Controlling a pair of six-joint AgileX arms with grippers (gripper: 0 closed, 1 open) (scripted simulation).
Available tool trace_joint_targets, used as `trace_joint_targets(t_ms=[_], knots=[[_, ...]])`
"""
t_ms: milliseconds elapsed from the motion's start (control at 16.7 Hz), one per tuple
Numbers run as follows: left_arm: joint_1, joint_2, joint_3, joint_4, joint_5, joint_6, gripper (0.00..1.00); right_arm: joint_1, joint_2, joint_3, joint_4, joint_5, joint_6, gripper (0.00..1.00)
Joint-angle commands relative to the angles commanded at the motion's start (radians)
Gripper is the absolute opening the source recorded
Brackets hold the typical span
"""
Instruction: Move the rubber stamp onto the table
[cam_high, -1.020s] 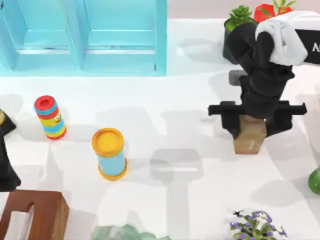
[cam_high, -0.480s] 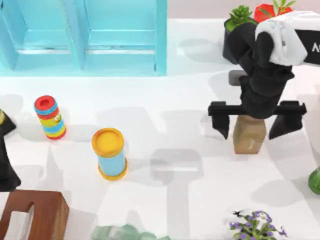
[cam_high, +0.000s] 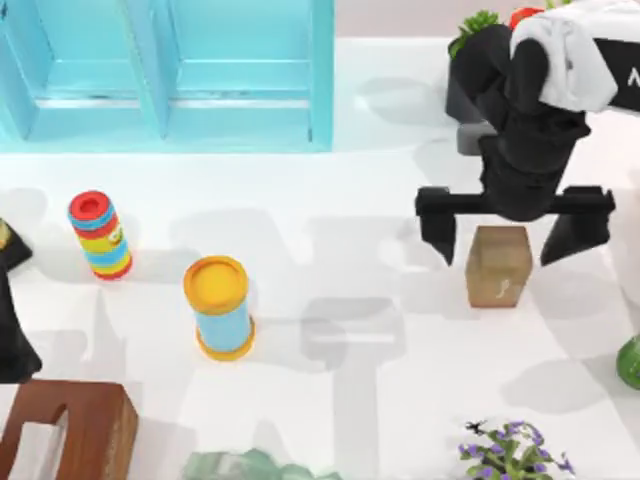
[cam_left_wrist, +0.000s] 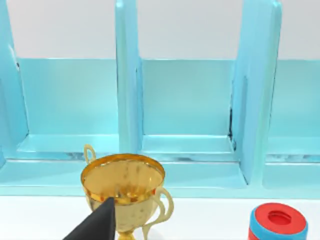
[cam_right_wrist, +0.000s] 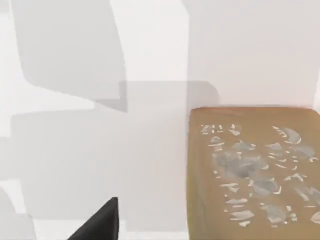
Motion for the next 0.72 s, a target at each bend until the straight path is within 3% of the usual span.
trace_joint_targets(t_ms=[420,720], knots=[[0.000,0.000,0.000,0.000,0.000,0.000,1.00,0.000,-0.025,0.365,-0.406,0.000,-0.005,1.00],[0.000,0.000,0.000,0.000,0.000,0.000,1.00,-0.002,-0.041,0.465,-0.508,0.000,-0.009,1.00]])
